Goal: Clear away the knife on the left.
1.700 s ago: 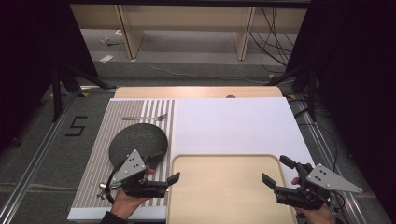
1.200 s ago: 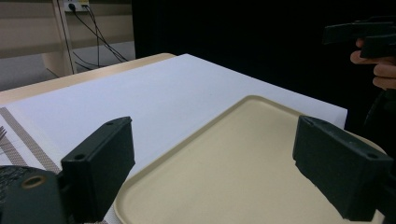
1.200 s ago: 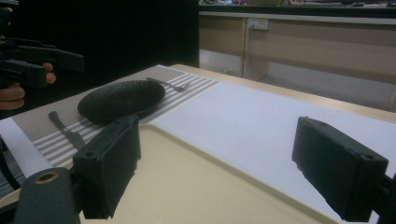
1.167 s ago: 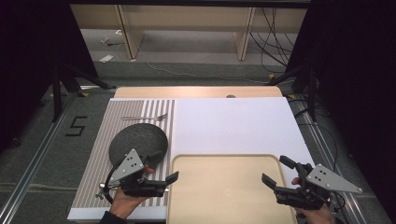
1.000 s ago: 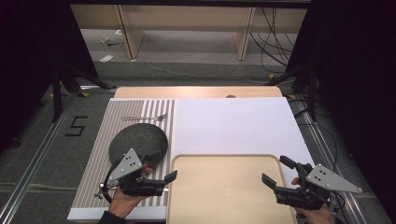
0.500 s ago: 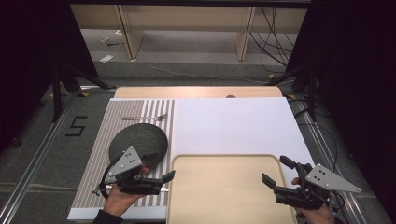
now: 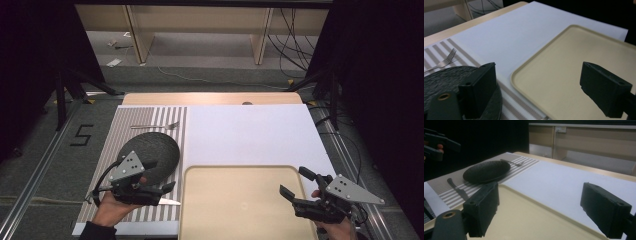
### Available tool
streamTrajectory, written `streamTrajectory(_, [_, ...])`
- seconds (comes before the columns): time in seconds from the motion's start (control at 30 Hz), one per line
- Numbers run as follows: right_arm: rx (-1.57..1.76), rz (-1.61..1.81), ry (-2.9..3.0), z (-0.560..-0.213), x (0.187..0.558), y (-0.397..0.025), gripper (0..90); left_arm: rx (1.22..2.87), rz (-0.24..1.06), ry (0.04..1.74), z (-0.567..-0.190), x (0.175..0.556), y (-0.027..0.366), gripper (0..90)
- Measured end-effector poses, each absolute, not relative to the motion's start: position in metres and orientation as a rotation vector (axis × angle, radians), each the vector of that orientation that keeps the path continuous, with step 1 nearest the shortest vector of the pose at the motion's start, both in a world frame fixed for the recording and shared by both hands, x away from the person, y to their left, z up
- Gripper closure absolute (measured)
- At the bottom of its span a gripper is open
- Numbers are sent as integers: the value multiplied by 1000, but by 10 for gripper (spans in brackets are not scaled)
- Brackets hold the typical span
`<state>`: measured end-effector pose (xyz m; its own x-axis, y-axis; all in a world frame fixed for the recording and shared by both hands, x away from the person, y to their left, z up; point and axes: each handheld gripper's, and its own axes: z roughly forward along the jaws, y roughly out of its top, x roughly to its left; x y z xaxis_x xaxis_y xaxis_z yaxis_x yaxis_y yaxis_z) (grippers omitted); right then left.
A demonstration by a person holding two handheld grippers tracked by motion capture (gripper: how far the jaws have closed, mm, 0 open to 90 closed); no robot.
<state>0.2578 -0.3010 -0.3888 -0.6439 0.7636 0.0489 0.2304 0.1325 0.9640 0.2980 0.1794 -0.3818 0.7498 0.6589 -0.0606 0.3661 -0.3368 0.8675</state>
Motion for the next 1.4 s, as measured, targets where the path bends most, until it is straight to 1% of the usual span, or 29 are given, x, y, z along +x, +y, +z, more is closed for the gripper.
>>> streamTrajectory(0.1, [954,1529,1955,-388,257,-301,163,2033,344,785,-382,300,189,152])
streamTrajectory(0.27, [953,1530,1956,-389,259,-301,163,2201,365,765,-381,295,202,153])
streamTrajectory(0.47, [954,1536,1956,-388,258,-301,163,2315,318,835,-395,300,221,157])
streamTrajectory(0.77, [958,1535,1956,-388,258,-302,164,2542,284,828,-419,310,219,176])
streamTrajectory(0.87, [958,1539,1956,-388,258,-301,164,2627,260,815,-425,314,219,199])
streamTrajectory(0.97, [956,1540,1954,-387,258,-302,165,2689,231,820,-433,319,221,242])
streamTrajectory(1.0, [956,1540,1954,-387,258,-302,165,2701,224,825,-435,320,221,242])
streamTrajectory(1.17, [956,1538,1955,-388,258,-302,165,2745,192,844,-444,326,224,299])
streamTrajectory(1.4, [954,1533,1960,-388,258,-302,166,2819,158,807,-449,330,217,366])
